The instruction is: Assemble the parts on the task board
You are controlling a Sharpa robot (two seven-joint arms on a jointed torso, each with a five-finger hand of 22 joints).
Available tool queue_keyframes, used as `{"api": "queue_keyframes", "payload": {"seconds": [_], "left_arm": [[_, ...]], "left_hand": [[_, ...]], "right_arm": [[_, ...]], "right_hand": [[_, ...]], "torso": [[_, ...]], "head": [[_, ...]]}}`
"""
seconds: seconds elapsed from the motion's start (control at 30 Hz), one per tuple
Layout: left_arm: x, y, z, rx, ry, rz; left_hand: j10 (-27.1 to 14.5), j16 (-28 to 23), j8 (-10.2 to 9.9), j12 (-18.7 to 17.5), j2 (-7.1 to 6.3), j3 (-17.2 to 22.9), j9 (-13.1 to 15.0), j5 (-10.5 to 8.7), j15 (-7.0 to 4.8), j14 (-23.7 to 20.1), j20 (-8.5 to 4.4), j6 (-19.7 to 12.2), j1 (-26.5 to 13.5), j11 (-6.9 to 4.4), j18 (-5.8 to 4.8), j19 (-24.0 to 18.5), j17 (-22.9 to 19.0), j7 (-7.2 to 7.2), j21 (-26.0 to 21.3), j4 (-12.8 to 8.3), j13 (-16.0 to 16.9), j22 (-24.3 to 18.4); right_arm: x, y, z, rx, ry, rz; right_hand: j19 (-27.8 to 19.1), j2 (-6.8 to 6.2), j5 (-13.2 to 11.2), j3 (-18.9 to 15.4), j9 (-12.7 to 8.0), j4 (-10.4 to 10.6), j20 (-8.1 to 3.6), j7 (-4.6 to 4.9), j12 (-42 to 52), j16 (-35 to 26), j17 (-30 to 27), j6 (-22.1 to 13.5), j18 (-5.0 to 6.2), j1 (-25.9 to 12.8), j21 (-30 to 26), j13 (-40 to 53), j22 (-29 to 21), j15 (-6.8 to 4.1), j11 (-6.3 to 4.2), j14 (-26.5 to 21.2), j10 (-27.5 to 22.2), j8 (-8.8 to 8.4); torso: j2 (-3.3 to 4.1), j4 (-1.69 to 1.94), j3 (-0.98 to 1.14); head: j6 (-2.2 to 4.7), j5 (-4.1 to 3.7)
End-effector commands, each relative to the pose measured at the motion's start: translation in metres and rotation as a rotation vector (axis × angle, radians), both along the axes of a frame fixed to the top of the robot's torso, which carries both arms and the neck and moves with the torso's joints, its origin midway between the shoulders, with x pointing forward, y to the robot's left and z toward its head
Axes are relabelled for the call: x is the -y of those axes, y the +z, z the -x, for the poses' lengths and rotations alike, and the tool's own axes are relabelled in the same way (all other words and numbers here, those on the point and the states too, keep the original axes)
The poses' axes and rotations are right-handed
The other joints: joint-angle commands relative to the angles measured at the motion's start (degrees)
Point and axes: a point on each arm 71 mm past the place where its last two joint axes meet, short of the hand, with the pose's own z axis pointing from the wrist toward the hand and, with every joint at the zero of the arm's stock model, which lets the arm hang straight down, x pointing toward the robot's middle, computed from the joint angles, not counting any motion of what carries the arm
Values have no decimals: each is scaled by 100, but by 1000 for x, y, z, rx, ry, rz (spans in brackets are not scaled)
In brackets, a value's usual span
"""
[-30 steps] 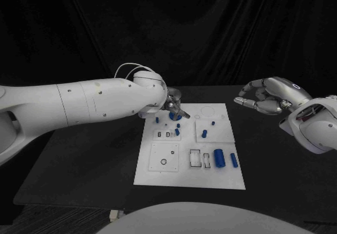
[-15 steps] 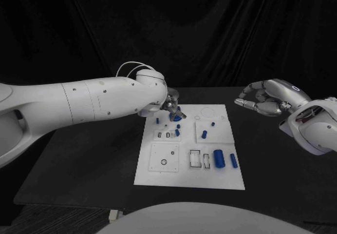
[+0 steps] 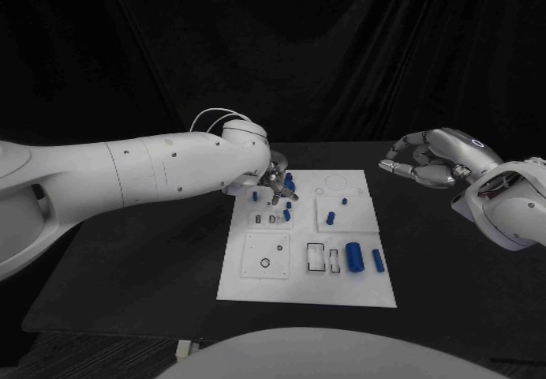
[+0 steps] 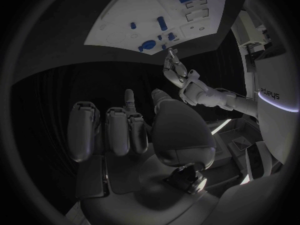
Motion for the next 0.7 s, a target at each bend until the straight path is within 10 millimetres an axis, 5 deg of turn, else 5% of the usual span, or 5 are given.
{"api": "queue_keyframes", "payload": {"seconds": [0.03, 0.7], "left_arm": [[2, -4, 1, -19, -14, -7], [9, -27, 3, -59, -16, 1]], "left_hand": [[598, 14, -53, -3, -20, 25, 4, -45, -54, 595, -24, 0, -41, -50, -2, 66, 1508, 18, -35, 17, 1507, 925], [598, 14, -288, -3, -27, 130, -30, 38, -30, 595, -7, -28, -16, -20, 19, -5, 1508, 54, -88, -53, 1507, 851]], "right_arm": [[0, 0, 0, 10, 3, -3], [1, -1, 0, 3, 1, 0]], "right_hand": [[167, 10, 20, -31, -5, -1, 45, -5, 14, -14, -5, 30, 9, 45, -22, 1509, 1142, 48, 37, 334, 595, 25], [165, 13, 27, -35, -5, 2, 48, -4, 14, -12, -2, 42, 9, 46, -26, 1509, 1140, 53, 43, 335, 595, 31]], "torso": [[-9, -1, -1], [-26, -3, -12]], "head": [[-2, 3], [-2, -13]]}}
